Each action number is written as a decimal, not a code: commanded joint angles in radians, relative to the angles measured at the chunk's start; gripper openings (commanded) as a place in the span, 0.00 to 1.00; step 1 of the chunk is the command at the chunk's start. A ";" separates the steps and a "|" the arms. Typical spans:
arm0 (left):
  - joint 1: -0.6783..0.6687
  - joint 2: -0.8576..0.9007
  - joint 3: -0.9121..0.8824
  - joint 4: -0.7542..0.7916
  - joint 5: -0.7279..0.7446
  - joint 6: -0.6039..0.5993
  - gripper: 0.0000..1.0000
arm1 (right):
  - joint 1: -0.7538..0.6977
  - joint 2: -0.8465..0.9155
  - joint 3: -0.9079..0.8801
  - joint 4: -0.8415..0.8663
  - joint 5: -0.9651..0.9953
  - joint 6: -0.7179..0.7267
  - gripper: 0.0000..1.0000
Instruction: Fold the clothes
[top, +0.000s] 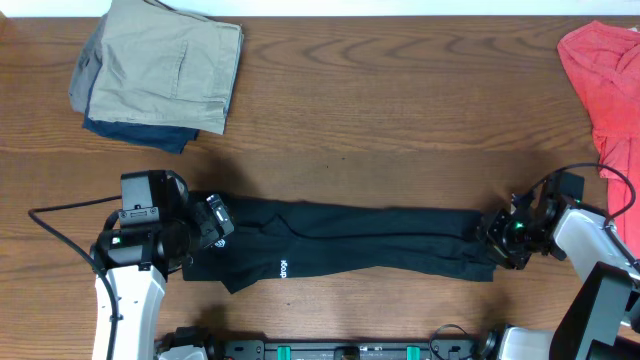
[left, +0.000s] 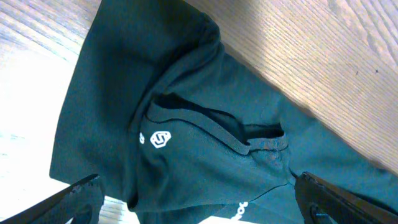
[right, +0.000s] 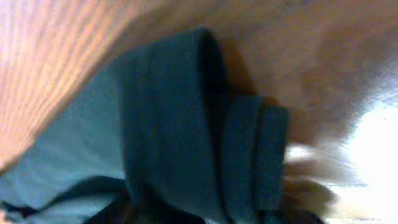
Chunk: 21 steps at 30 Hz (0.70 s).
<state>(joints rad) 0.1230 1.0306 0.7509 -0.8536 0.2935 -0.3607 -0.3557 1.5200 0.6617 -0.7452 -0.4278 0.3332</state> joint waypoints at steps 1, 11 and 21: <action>0.005 0.003 0.023 -0.005 0.012 0.020 0.98 | 0.015 0.011 -0.010 -0.005 0.036 0.014 0.17; 0.005 0.003 0.023 -0.011 0.012 0.020 0.98 | -0.055 0.011 0.140 -0.158 0.204 0.044 0.01; 0.005 0.003 0.018 -0.010 0.012 0.020 0.98 | -0.114 -0.011 0.379 -0.326 0.230 0.048 0.01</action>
<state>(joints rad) 0.1230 1.0313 0.7509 -0.8608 0.2939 -0.3603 -0.4622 1.5303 0.9833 -1.0580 -0.2226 0.3634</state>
